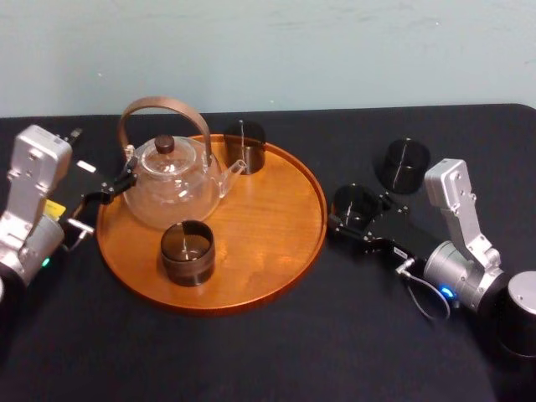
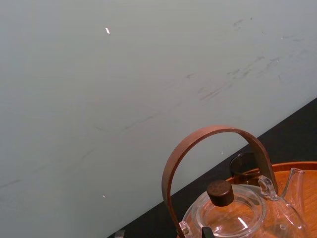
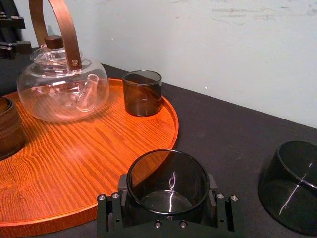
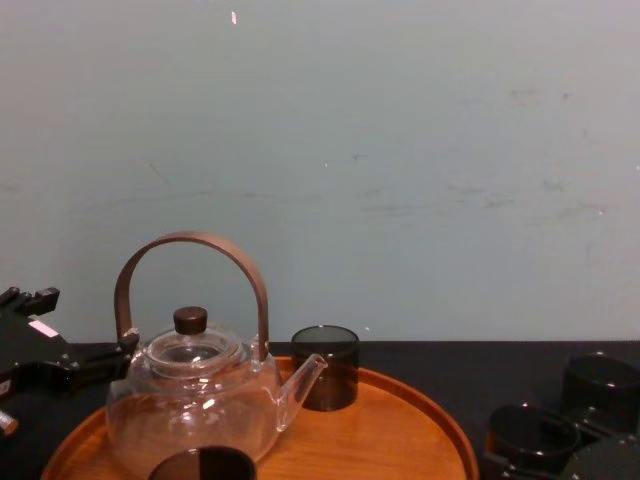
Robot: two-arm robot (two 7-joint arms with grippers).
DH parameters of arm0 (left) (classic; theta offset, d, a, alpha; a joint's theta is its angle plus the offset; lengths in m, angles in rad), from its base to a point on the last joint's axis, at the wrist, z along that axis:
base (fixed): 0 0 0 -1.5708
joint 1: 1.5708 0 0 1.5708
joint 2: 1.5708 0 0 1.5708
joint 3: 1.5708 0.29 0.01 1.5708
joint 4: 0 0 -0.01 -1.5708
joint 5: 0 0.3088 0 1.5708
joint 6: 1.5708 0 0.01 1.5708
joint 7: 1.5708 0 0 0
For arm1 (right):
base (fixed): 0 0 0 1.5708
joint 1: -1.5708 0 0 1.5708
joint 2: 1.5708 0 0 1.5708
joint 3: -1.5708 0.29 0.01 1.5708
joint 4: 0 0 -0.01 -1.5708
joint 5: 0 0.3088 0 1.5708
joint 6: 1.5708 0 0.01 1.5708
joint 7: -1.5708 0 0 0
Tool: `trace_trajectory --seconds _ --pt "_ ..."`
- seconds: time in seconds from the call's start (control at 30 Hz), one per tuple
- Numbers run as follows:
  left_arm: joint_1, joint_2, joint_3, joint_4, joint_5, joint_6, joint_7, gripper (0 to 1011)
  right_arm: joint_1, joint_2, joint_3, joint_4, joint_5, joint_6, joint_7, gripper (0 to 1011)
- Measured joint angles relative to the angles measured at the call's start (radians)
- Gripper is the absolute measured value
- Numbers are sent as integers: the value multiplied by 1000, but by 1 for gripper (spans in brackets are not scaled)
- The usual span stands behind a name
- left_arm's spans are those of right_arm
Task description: Pick up the glass from the table and place it on the tray.
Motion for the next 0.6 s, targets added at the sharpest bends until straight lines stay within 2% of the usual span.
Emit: trace_trajectory --seconds 0.3,0.6 --pt "0 0 0 0 0 0 0 1010 -6 5 2 -12 10 1 11 904" --pt "0 0 0 0 0 0 0 1010 -40 30 7 -110 10 25 -3 904"
